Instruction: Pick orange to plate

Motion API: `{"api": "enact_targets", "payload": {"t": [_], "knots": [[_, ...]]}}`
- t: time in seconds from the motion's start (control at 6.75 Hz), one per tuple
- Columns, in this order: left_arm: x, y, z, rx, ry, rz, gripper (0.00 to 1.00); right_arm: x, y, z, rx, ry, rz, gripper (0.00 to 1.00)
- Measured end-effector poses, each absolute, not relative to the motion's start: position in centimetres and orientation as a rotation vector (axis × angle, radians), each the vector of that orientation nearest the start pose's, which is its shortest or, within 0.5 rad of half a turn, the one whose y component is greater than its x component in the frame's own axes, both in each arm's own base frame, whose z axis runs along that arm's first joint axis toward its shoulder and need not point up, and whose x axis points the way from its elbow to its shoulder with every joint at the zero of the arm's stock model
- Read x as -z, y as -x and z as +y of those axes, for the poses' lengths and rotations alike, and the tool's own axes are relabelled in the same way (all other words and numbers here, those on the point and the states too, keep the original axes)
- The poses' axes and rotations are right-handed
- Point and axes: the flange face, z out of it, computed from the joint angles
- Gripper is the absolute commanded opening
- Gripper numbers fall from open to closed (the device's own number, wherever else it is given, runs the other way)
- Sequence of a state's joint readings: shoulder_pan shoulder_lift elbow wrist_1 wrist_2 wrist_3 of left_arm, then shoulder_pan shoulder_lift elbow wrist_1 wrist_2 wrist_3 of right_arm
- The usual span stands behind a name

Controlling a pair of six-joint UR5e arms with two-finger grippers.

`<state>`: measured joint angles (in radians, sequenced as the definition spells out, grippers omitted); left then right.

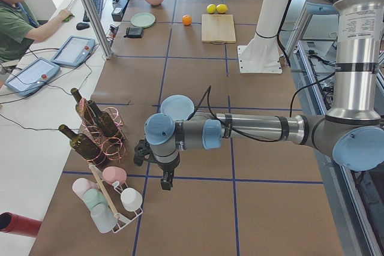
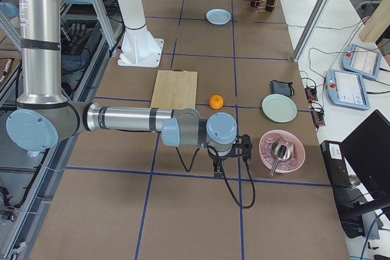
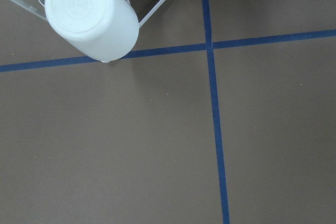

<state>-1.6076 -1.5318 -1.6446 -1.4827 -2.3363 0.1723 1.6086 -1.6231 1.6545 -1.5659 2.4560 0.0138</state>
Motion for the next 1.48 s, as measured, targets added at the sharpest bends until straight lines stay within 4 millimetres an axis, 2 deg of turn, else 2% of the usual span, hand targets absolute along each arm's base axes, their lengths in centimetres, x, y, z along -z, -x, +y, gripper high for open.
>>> {"api": "enact_targets", "payload": {"t": [0.3, 0.59, 0.74, 0.89, 1.04, 1.19, 1.33, 1.48], "knots": [[-64.1, 8.2, -47.2, -0.116, -0.049, 0.766, 1.0, -63.1, -7.4, -46.8, -0.031, -0.048, -0.88, 1.0], [-59.5, 8.1, -48.9, -0.166, -0.159, 0.757, 1.0, -62.3, -7.4, -47.0, -0.023, -0.068, -0.89, 1.0], [-57.5, 6.5, -50.1, -0.233, -0.248, 0.751, 1.0, -61.2, -7.3, -47.4, -0.011, -0.089, -0.896, 1.0], [-56.7, 3.8, -51.2, -0.289, -0.303, 0.762, 1.0, -59.7, -6.7, -48.3, 0.014, -0.112, -0.9, 1.0], [-56.5, 1.7, -52.0, -0.308, -0.315, 0.79, 1.0, -57.7, -5.9, -50.2, 0.044, -0.139, -0.901, 1.0], [-55.4, -0.9, -52.6, -0.304, -0.308, 0.844, 1.0, -55.5, -5.1, -52.3, 0.061, -0.163, -0.905, 1.0], [-54.5, -4.6, -52.7, -0.257, -0.26, 0.905, 1.0, -54.6, -4.3, -53.4, 0.057, -0.166, -0.915, 1.0], [-53.7, -9.5, -52.4, -0.176, -0.205, 0.926, 1.0, -53.4, -3.4, -53.9, 0.035, -0.161, -0.932, 1.0]]}}
